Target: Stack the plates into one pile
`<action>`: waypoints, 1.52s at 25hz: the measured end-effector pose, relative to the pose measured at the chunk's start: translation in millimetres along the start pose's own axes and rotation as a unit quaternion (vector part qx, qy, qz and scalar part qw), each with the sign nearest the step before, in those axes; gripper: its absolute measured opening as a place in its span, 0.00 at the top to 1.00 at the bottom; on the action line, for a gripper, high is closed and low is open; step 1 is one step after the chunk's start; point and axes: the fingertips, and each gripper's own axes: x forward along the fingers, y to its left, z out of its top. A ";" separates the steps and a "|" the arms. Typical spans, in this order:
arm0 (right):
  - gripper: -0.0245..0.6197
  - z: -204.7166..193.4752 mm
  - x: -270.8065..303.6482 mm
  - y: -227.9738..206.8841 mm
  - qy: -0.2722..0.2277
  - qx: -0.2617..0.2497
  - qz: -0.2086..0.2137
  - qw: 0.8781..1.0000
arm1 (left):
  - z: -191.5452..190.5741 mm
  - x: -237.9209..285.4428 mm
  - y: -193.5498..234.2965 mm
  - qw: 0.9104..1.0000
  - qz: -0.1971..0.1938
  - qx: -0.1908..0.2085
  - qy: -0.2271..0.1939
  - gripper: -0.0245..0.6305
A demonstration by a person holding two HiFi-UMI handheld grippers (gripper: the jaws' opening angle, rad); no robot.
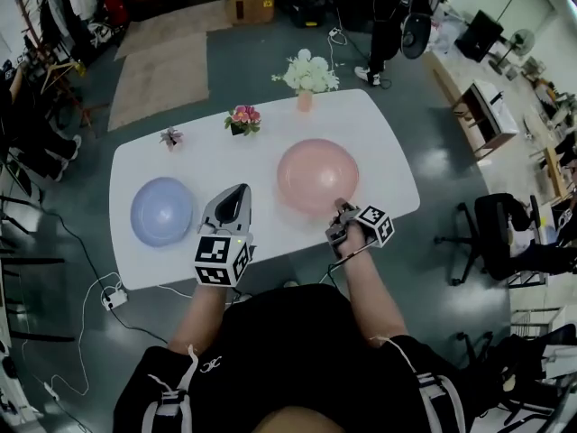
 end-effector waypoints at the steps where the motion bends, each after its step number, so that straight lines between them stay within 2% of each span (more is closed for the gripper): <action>1: 0.85 6.0 -1.4 -5.1 -0.005 0.005 -0.005 1.000 | 0.7 3.8 -5.2 1.000 -0.005 0.001 0.000 0.94; 8: 0.84 30.0 0.1 -32.3 -0.026 0.051 -0.019 0.998 | 2.6 21.8 -31.3 0.999 -0.035 0.012 0.000 0.94; 13: 0.81 33.6 11.2 -41.4 -0.031 0.058 -0.032 0.997 | -1.0 25.2 -34.7 0.999 -0.041 0.018 0.009 0.94; 19: 0.81 41.3 15.7 -37.4 -0.042 -0.012 -0.072 0.996 | 2.0 31.1 -40.5 0.998 -0.050 0.026 0.012 0.94; 23: 0.72 52.0 14.6 -26.9 -0.054 -0.097 -0.102 0.989 | 5.8 37.0 -37.9 0.998 -0.052 0.026 0.012 0.94; 27: 0.65 72.8 -3.6 -14.5 -0.106 -0.213 -0.159 0.958 | 5.8 41.5 -33.9 0.998 -0.054 0.023 0.013 0.94; 29: 0.65 81.8 -15.9 4.2 -0.140 -0.258 -0.160 0.943 | 7.8 43.1 -32.9 0.998 -0.056 0.021 0.012 0.94; 31: 0.66 88.4 -28.9 34.0 -0.176 -0.315 -0.142 0.922 | 11.3 45.2 -32.9 0.998 -0.058 0.021 0.007 0.94; 34: 0.68 88.0 -46.8 93.0 -0.224 -0.409 -0.084 0.881 | 16.8 48.3 -33.0 0.998 -0.061 0.019 -0.002 0.94; 38: 0.73 71.8 -86.4 180.4 -0.288 -0.515 -0.006 0.808 | 26.0 49.8 -33.2 0.998 -0.062 0.016 -0.017 0.94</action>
